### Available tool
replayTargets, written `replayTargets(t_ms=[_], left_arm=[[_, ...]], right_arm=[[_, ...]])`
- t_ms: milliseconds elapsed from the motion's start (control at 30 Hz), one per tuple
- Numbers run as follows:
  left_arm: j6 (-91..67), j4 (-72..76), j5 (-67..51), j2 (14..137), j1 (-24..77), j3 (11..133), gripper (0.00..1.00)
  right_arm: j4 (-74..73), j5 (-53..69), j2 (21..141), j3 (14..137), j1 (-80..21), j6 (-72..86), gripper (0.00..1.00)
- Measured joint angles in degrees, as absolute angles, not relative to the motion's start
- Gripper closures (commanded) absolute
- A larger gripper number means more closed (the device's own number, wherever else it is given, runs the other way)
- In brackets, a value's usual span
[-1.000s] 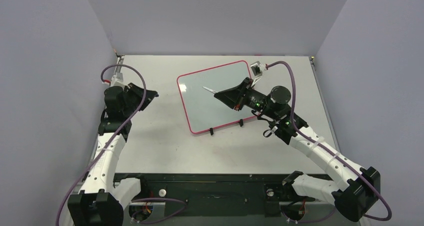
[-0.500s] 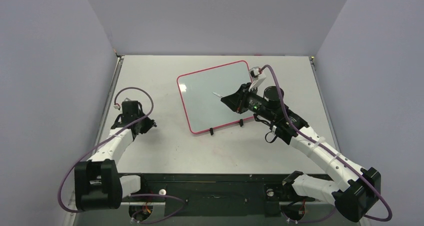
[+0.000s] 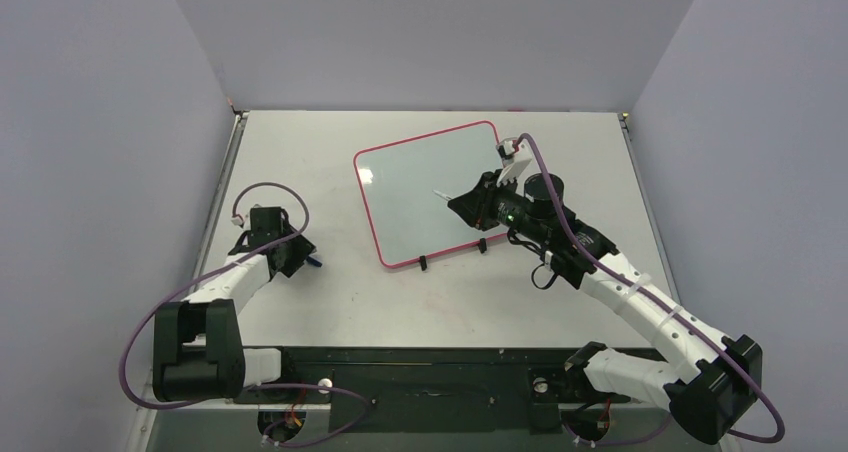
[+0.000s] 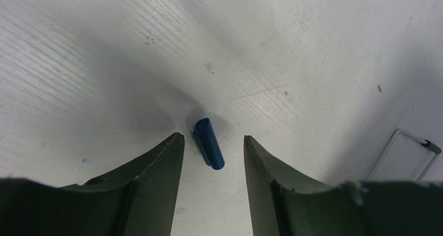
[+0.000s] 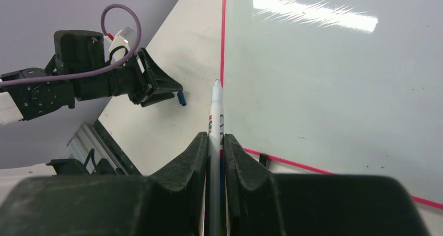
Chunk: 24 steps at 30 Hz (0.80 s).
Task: Write a sentence on the whiteboard
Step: Place the pen cap at the center of the board.
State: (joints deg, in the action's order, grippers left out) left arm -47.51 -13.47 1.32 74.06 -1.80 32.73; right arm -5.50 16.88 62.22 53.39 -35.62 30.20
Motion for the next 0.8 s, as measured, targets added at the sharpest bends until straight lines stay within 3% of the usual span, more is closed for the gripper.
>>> replayTargets(t_ms=[300, 400, 500, 633, 667, 800], left_arm=[[-44.29, -17.1, 2.13, 71.33, -1.8, 35.7, 0.5], [-41.91, -18.79, 2.35, 69.67, -1.43, 40.45, 0.6], [-40.36, -18.76, 3.05, 68.27, 0.12, 44.45, 0.59], [-37.67, -19.16, 2.85, 67.94, 2.37, 48.93, 0.39], [-36.86, -19.49, 2.63, 67.94, 2.81, 50.09, 0.28], [-34.15, -19.9, 0.84, 68.1, 4.29, 54.65, 0.15]], right_arm=[[-7.88, 15.81, 61.78, 54.13, -35.62, 28.69, 1.0], [-8.78, 15.14, 60.71, 54.13, -35.62, 28.12, 1.0], [-9.26, 14.55, 59.61, 54.13, -35.62, 27.64, 1.0], [-9.98, 14.13, 58.7, 54.13, -35.62, 27.38, 1.0], [-10.15, 14.09, 58.54, 54.13, -35.59, 27.31, 1.0], [-10.5, 13.76, 57.91, 54.11, -35.62, 26.92, 1.0]])
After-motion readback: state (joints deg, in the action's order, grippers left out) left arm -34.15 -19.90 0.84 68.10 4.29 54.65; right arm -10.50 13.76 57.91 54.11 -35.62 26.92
